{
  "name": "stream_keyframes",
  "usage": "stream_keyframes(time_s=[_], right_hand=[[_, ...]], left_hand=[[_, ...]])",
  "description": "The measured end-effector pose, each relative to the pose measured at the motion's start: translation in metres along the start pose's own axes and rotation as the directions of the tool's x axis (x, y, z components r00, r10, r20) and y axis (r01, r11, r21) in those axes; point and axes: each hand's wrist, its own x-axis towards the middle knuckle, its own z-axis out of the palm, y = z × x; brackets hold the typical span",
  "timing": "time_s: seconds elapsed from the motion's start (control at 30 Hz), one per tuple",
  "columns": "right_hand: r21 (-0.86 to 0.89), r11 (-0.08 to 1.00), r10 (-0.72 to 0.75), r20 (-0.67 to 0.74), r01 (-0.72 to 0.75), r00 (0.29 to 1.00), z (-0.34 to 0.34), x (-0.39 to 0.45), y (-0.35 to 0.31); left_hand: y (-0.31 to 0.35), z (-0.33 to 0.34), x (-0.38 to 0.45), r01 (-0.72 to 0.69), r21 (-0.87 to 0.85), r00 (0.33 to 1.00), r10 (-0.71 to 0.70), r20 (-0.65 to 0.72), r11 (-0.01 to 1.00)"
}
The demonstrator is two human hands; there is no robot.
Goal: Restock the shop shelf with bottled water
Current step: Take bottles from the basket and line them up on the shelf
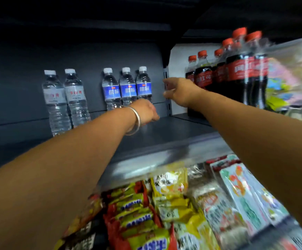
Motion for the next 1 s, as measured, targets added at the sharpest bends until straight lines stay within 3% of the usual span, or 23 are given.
stream_keyframes(time_s=[0.13,0.23,0.37,0.43,0.57,0.7,0.87,1.0], right_hand=[[0.044,0.999,0.038,-0.187,-0.030,0.982,-0.004,-0.084,-0.011],[0.074,0.996,0.068,-0.286,-0.049,0.956,0.010,-0.149,-0.015],[0.140,0.985,0.132,-0.267,-0.097,0.955,0.054,-0.226,-0.012],[0.161,0.979,0.166,-0.261,-0.126,0.951,0.076,-0.257,-0.005],[0.193,0.958,0.246,-0.181,-0.211,0.952,0.119,-0.312,0.017],[0.143,0.919,0.370,0.013,-0.368,0.929,0.183,-0.384,0.062],[0.080,0.813,0.542,0.253,-0.576,0.801,0.272,-0.479,0.119],[0.050,0.737,0.597,0.419,-0.674,0.684,0.346,-0.549,0.156]], left_hand=[[0.008,0.008,-0.058,-0.160,-0.167,0.979,0.134,-0.155,0.973],[0.001,0.027,-0.108,-0.277,-0.222,0.954,0.241,-0.176,0.935],[-0.023,0.063,-0.174,-0.468,-0.159,0.855,0.399,-0.332,0.869],[-0.040,0.085,-0.200,-0.500,-0.154,0.840,0.433,-0.326,0.852],[-0.085,0.145,-0.241,-0.443,-0.202,0.892,0.406,-0.198,0.874],[-0.145,0.231,-0.287,-0.280,-0.264,0.957,0.290,0.001,0.923],[-0.220,0.339,-0.348,-0.107,-0.244,0.972,0.153,0.176,0.964],[-0.284,0.414,-0.392,0.087,-0.189,0.938,-0.016,0.345,0.978]])
